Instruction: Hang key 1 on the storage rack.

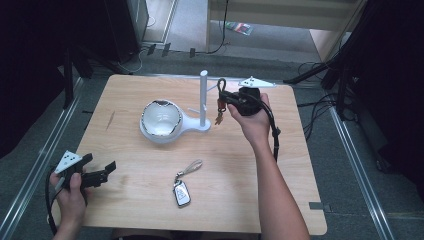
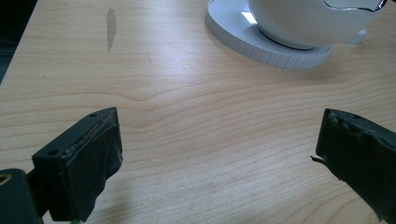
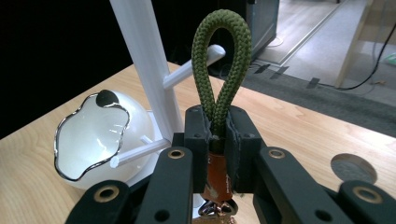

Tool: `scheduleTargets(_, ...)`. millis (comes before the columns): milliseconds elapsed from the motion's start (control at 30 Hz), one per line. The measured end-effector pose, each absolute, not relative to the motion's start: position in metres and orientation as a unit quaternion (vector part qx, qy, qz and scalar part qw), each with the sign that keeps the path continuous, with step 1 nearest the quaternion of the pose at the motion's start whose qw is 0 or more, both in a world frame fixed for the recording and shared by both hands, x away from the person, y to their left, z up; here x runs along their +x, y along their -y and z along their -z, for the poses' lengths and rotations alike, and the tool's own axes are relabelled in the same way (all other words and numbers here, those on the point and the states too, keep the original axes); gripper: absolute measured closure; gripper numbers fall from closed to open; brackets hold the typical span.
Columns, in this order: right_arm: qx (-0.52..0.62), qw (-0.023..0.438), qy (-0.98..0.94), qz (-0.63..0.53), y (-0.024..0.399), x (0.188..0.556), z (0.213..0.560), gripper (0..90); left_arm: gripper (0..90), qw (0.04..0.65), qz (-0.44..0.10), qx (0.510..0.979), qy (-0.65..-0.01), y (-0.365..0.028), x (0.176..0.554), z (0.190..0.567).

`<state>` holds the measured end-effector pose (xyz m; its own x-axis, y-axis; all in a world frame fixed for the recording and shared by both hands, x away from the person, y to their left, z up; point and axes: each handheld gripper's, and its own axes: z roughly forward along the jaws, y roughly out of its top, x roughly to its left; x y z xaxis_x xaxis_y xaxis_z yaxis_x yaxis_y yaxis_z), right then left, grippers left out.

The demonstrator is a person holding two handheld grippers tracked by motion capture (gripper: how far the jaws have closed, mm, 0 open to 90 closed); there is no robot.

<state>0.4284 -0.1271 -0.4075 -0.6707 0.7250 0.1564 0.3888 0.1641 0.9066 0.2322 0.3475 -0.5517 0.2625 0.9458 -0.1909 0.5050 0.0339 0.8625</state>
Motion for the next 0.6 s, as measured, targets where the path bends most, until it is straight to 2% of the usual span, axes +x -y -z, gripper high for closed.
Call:
scheduleTargets(133, 0.368, 0.135, -0.739, -0.547, 0.132, 0.432, 0.409, 81.7, 0.9, 0.455, -0.242, 0.651, -0.557, -0.347, 0.232, 0.552)
scheduleTargets(233, 0.358, 0.095, -0.744, -0.557, 0.135, 0.438, 0.410, 81.7, 0.9, 0.455, -0.242, 0.652, -0.556, -0.348, 0.232, 0.552)
scheduleTargets(600, 0.355, 0.044, -0.744, -0.564, 0.141, 0.451, 0.409, 81.6, 0.9, 0.456, -0.242, 0.651, -0.557, -0.348, 0.232, 0.552)
